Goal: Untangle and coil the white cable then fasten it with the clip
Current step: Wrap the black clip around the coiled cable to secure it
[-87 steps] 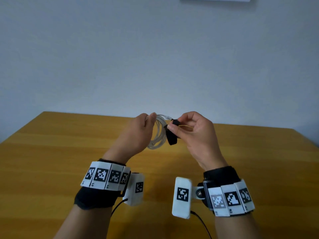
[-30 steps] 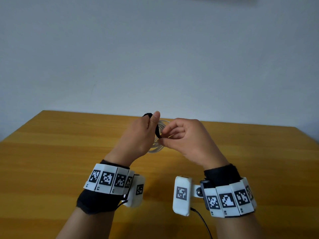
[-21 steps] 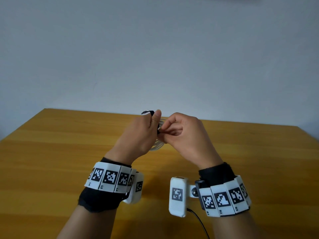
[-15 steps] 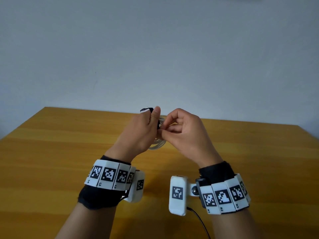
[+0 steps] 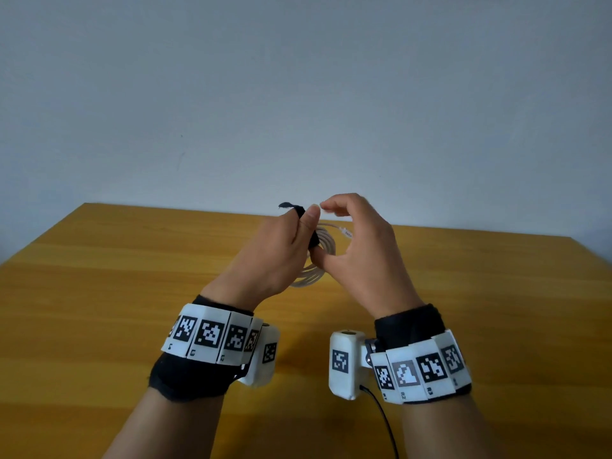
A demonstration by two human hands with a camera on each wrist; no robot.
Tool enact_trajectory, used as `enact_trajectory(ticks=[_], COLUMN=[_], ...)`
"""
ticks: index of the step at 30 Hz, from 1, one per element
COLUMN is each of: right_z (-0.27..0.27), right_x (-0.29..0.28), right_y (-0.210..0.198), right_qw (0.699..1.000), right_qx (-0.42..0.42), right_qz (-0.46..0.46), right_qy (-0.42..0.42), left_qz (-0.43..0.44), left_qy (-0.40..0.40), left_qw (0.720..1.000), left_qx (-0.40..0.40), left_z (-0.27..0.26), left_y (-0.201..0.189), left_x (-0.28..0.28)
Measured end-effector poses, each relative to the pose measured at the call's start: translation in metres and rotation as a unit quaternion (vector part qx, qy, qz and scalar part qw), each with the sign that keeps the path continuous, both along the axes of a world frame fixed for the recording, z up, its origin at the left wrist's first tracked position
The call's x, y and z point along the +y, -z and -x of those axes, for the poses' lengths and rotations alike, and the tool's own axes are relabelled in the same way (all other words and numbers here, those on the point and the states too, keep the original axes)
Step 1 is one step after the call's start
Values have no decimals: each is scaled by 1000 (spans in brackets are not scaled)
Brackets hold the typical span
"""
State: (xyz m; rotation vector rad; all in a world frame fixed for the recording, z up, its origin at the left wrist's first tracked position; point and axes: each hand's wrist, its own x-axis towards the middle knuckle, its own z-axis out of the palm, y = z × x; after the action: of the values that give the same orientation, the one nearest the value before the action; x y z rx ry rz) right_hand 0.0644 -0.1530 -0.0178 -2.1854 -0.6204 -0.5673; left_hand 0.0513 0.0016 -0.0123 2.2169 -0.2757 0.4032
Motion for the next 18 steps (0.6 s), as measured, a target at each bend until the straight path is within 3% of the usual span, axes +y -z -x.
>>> enact_trajectory(ticks=[4,18], right_z=[1,7], right_x=[-2,5], right_y=[-2,-7], right_qw=[998,992], right_qx=[62,49], right_qz=[4,115], right_qy=[-16,15], left_qz=[8,78], left_qy=[18,19], left_qw=[1000,996], left_qx=[6,36], left_z=[2,6], left_y=[-1,-7], left_x=[-2,2])
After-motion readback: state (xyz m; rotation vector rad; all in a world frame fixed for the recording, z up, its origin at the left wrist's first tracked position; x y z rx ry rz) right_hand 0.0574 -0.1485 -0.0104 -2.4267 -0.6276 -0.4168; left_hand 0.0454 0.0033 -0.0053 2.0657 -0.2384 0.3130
